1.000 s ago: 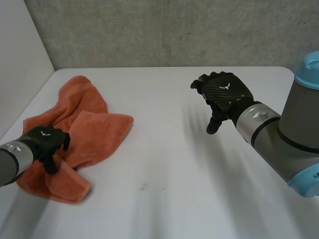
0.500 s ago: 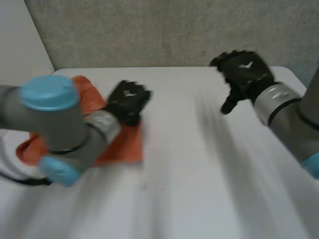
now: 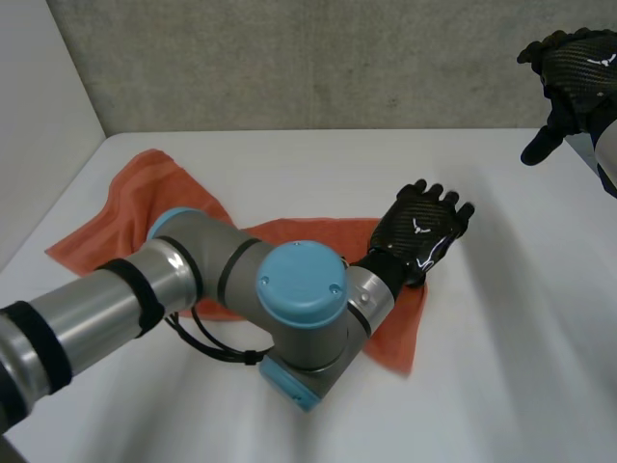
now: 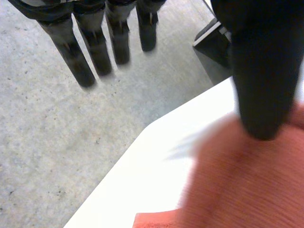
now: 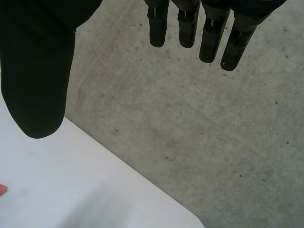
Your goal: Fold the laundry
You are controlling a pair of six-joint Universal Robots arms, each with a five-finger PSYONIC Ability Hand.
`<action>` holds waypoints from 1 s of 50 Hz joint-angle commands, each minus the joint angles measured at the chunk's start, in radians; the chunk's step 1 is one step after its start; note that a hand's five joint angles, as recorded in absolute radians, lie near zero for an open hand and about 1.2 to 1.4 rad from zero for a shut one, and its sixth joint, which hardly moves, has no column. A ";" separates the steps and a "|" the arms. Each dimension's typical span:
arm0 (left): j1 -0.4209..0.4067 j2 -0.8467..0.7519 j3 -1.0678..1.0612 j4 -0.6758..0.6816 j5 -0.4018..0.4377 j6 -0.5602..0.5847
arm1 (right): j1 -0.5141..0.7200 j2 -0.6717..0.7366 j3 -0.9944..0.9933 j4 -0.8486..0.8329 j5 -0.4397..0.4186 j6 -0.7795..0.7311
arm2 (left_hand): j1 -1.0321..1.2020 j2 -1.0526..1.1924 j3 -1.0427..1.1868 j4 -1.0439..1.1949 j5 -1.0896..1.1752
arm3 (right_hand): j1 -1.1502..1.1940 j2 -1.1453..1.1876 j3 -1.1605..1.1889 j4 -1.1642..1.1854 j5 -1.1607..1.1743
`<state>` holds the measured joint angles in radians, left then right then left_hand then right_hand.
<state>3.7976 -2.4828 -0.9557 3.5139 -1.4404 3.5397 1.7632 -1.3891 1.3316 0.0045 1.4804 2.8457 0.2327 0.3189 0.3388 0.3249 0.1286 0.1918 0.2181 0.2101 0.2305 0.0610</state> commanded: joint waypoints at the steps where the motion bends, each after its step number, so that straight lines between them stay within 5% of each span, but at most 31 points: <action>1: 0.080 0.159 -0.162 0.025 -0.003 -0.001 | 0.007 0.002 0.008 0.003 -0.002 0.000 | -0.058 -0.144 -0.164 -0.150 -0.129 | -0.017 -0.044 -0.036 -0.056 -0.061; 8: 0.255 0.324 -0.294 0.013 -0.005 -0.001 | 0.022 0.005 0.018 0.025 -0.006 -0.005 | -0.058 -0.144 -0.164 -0.150 -0.129 | -0.017 -0.044 -0.036 -0.056 -0.061; 9: 0.351 0.390 -0.358 -0.005 -0.005 -0.002 | 0.030 0.009 0.021 0.047 -0.009 -0.005 | -0.055 -0.141 -0.161 -0.147 -0.125 | -0.017 -0.044 -0.036 -0.056 -0.061; 21: 0.635 0.487 -0.555 -0.127 -0.005 -0.005 | 0.211 0.045 0.181 0.215 -0.045 0.030 | -0.028 -0.114 -0.134 -0.120 -0.099 | -0.017 -0.044 -0.036 -0.056 -0.061; 31: 0.743 0.571 -0.698 -0.148 -0.003 -0.007 | 0.294 0.055 0.406 0.016 -0.075 0.199 | 0.004 -0.082 -0.102 -0.088 -0.066 | 0.199 0.172 0.180 0.160 0.155; 50: 0.860 0.613 -0.787 -0.148 0.035 -0.097 | 0.394 0.266 0.500 -0.208 -0.043 0.198 | -0.025 -0.111 -0.131 -0.117 -0.096 | 0.263 0.237 0.245 0.224 0.219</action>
<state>4.6434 -1.8721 -1.7300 3.3649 -1.4105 3.4648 2.1460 -1.1451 1.8332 -0.1666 1.4146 3.0460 0.1920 0.1989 0.2093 0.2013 0.0439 0.3233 0.3616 0.3806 0.3754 0.1880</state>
